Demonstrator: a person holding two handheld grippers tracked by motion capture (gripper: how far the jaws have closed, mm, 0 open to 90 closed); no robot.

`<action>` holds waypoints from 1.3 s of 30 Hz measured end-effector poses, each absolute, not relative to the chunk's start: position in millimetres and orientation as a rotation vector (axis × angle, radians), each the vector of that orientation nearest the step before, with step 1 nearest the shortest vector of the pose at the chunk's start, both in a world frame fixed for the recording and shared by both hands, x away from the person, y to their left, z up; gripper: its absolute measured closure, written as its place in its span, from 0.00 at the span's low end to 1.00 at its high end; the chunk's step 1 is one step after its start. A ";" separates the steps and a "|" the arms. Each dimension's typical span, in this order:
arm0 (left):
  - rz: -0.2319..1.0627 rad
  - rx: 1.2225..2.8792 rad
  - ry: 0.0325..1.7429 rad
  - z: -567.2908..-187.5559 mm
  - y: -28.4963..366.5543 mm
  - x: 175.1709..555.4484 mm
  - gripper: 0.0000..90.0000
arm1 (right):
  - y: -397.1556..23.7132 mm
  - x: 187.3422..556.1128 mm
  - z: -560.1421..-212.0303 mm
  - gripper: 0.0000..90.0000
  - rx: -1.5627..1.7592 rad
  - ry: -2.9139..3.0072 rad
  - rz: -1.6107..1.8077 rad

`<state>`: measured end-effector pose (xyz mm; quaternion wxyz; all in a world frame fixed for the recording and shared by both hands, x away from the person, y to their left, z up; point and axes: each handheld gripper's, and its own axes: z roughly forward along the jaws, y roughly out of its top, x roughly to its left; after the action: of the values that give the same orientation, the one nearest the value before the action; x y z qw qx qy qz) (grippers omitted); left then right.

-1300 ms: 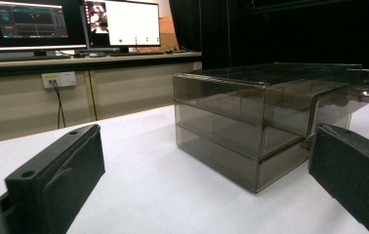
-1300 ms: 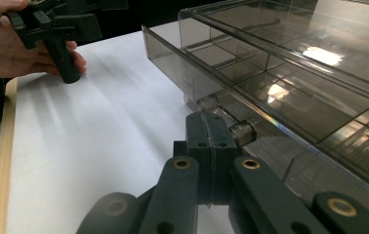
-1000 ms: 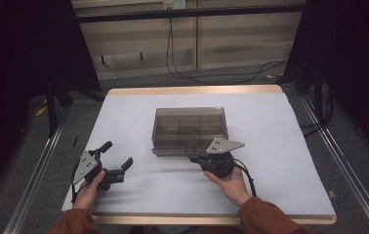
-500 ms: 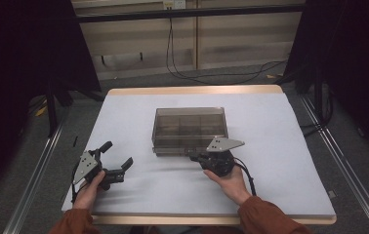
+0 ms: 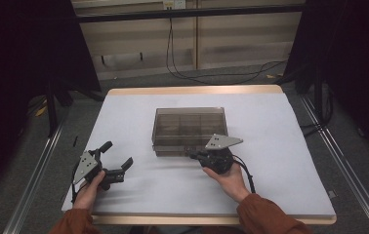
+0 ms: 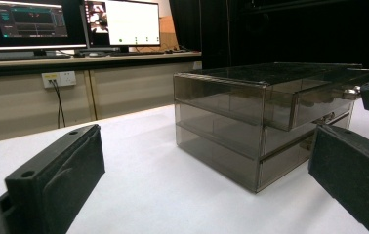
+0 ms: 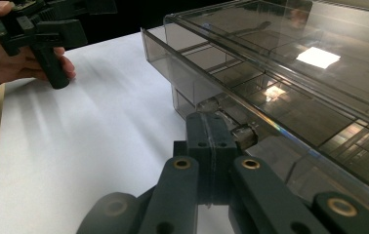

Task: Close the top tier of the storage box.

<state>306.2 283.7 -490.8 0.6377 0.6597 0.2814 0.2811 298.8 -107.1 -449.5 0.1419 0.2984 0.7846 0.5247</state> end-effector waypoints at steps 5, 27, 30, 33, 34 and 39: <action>0.642 1.506 0.643 -490.8 283.7 306.3 0.00 | -106.6 300.8 -450.1 1.00 0.866 2.262 1.515; 0.642 1.507 0.643 -490.8 283.7 306.3 0.00 | -106.1 309.8 -453.4 1.00 0.903 2.244 1.504; 0.641 1.507 0.643 -490.8 283.6 306.3 0.00 | -105.9 311.4 -453.7 1.00 0.905 2.243 1.507; 0.642 1.509 0.640 -490.7 283.8 306.6 0.00 | -105.9 311.7 -453.9 1.00 0.904 2.243 1.506; 0.641 1.507 0.643 -490.8 283.7 306.3 0.00 | -106.2 311.9 -453.8 1.00 0.908 2.240 1.501; 0.641 1.507 0.643 -490.8 283.6 306.3 0.00 | -107.5 313.2 -454.4 1.00 0.913 2.236 1.496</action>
<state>306.3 283.6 -490.8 0.6375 0.6599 0.2816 0.2809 313.2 -107.5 -454.4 0.1497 0.3178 0.7782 0.5205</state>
